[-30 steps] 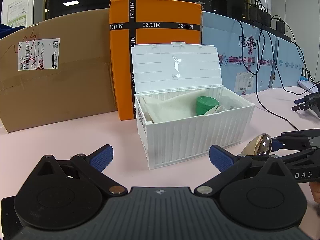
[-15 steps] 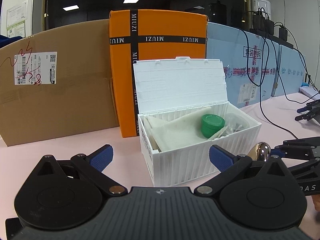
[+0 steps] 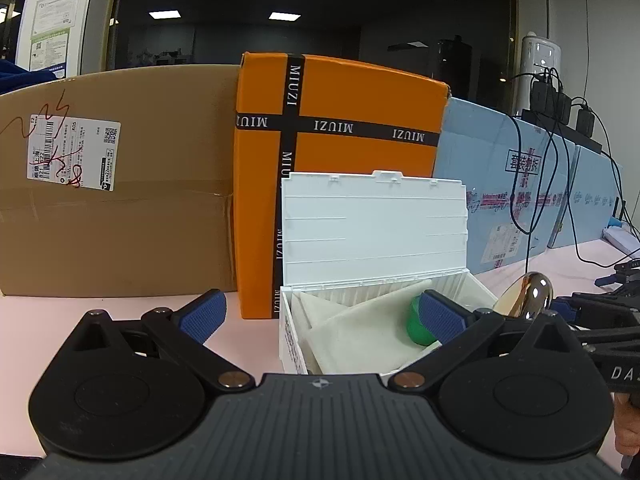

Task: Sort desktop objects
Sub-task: 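Carry the gold egg into the white box and open the right gripper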

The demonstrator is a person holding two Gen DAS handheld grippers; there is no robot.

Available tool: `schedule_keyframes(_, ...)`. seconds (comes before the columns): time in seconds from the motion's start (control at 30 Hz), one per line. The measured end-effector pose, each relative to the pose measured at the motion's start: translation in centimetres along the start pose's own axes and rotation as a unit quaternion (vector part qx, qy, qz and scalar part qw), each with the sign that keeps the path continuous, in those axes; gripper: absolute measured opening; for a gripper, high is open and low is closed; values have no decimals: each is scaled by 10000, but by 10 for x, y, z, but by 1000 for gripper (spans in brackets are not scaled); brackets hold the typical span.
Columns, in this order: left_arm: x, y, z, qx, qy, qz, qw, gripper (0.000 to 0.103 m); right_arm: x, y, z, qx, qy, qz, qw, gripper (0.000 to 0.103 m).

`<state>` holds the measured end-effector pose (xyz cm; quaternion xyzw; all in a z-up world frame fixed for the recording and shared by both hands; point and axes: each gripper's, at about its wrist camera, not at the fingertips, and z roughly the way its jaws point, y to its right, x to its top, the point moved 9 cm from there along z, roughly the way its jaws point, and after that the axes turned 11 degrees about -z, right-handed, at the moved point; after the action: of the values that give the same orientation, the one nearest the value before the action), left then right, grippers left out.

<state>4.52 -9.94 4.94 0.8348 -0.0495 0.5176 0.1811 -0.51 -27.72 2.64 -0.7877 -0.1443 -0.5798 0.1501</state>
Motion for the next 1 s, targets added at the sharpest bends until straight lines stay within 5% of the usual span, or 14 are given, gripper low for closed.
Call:
schedule_keyframes(0.47, -5, -47, 16, 123, -184, -544, 9983, 103, 20, 6, 53, -107, -64, 118, 9999, 45)
schedule_keyframes(1.0, -7, -57, 23, 98, -300, -775, 9965, 103, 0, 5, 103, -617, -1005, -770, 9900, 45)
